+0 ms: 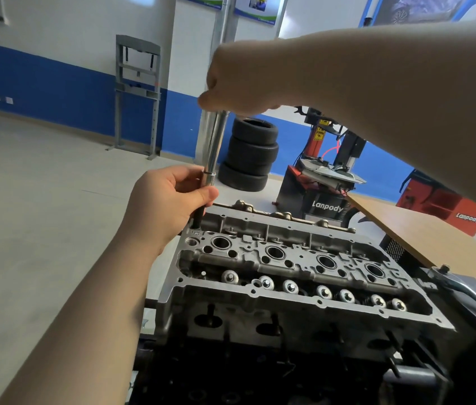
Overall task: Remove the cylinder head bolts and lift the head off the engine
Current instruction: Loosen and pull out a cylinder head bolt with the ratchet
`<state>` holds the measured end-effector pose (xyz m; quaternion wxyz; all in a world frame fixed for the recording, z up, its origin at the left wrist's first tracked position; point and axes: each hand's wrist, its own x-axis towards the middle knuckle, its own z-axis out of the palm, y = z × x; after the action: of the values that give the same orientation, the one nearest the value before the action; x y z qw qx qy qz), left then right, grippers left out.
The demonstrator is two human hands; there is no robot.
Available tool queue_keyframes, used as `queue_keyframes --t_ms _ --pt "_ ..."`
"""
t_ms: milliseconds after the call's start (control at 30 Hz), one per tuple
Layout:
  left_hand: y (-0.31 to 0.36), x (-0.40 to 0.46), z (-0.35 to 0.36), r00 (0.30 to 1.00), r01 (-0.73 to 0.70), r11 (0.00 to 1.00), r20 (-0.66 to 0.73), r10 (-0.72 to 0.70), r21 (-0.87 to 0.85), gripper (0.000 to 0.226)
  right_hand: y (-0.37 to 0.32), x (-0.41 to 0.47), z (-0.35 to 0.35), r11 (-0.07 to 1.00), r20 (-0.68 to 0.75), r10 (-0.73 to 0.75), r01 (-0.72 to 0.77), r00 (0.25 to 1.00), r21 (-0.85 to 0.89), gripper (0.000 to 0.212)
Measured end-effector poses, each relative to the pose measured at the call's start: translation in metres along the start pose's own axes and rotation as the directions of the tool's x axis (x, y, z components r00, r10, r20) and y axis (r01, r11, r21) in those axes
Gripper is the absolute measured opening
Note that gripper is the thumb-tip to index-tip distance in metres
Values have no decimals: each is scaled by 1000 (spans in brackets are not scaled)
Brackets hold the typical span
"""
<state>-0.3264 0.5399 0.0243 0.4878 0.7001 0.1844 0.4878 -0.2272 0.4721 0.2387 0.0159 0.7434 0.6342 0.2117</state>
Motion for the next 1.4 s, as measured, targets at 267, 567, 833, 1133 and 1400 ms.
queue_keyframes --t_ms 267,567,833,1133,1400 --pt "-4 6 -12 992 50 992 121 -36 -112 21 10 -12 -9 965 100 -166 141 981 221 25" --pt "-4 6 -9 994 41 998 104 -35 -51 22 2 -12 -8 994 46 -106 104 993 43 24" --pt "-6 5 -6 995 57 991 93 -46 -120 29 -4 -9 -9 990 8 28 -29 1000 139 41" --pt "-2 4 -7 979 82 992 194 -62 -97 26 -5 -20 -8 977 4 -204 204 979 58 17" --pt "1 1 0 1000 16 1000 -16 -16 9 31 1 -4 -10 994 -79 60 -52 995 94 41"
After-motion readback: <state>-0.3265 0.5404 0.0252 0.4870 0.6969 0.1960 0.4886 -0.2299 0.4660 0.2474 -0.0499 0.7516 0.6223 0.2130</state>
